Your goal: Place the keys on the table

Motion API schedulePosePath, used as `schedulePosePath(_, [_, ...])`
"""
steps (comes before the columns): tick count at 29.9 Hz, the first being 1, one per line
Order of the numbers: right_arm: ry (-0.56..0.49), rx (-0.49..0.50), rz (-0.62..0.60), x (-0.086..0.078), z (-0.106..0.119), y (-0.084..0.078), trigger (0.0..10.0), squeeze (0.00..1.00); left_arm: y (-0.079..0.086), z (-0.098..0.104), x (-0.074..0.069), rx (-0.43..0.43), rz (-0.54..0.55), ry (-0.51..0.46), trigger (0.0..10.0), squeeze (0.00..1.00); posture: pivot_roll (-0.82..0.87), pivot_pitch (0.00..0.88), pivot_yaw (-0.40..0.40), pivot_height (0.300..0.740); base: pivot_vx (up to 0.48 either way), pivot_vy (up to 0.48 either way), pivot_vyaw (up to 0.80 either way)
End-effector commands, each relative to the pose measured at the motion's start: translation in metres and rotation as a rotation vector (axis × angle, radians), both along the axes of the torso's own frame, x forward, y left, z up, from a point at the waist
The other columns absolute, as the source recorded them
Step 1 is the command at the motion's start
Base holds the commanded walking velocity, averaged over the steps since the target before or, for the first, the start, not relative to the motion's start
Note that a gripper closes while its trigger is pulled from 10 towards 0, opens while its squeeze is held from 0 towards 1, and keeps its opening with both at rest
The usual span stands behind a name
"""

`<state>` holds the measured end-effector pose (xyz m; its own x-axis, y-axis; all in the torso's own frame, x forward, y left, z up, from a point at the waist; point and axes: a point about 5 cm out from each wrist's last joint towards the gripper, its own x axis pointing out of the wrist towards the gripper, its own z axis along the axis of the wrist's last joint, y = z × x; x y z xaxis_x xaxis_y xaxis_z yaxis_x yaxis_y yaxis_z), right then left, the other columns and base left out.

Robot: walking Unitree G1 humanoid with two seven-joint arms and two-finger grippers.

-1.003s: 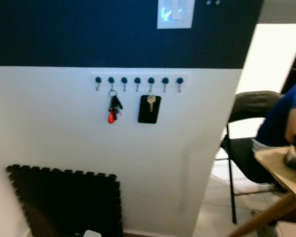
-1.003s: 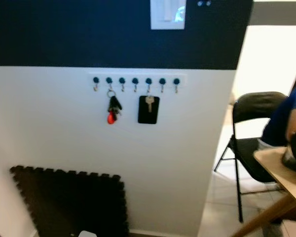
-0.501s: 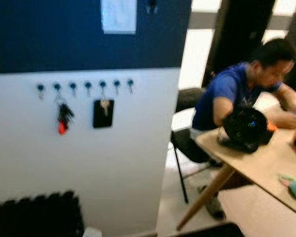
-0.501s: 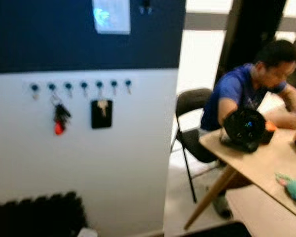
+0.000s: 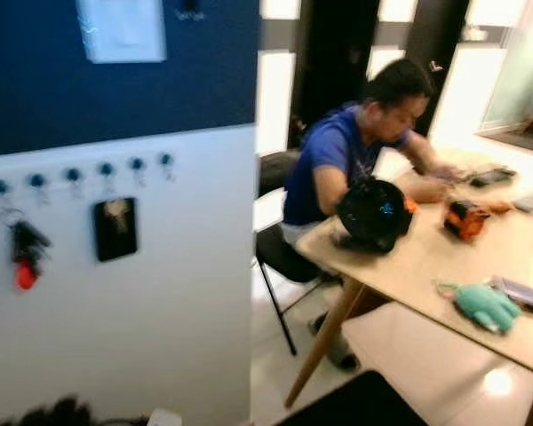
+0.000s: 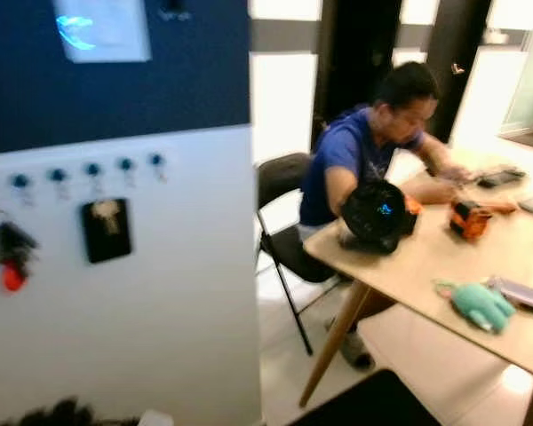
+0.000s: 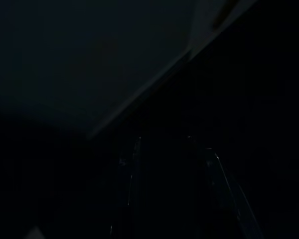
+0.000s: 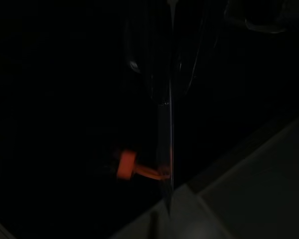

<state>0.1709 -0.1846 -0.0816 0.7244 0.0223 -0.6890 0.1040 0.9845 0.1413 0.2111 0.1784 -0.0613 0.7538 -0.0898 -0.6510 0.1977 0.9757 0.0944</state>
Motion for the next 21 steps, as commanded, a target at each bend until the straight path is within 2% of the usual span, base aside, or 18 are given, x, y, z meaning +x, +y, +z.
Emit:
schedulePosePath(1, [0.007,-0.005,0.000,-0.0001,-0.0001,-0.0024,10.0,0.00,-0.0004,-0.0003,-0.0009,-0.002,-0.002,-0.001,10.0,0.00,0.05,0.013,0.037,0.740,0.000,0.000,-0.80])
schedulePosePath(21, [0.008,-0.007,0.009,0.0013,0.0002,-0.0017,10.0,0.00,0.0005,0.0013,-0.0007,-0.006,-0.004,-0.022,10.0,0.00,0.06,0.020,0.032,0.740,0.000,0.000,-0.80])
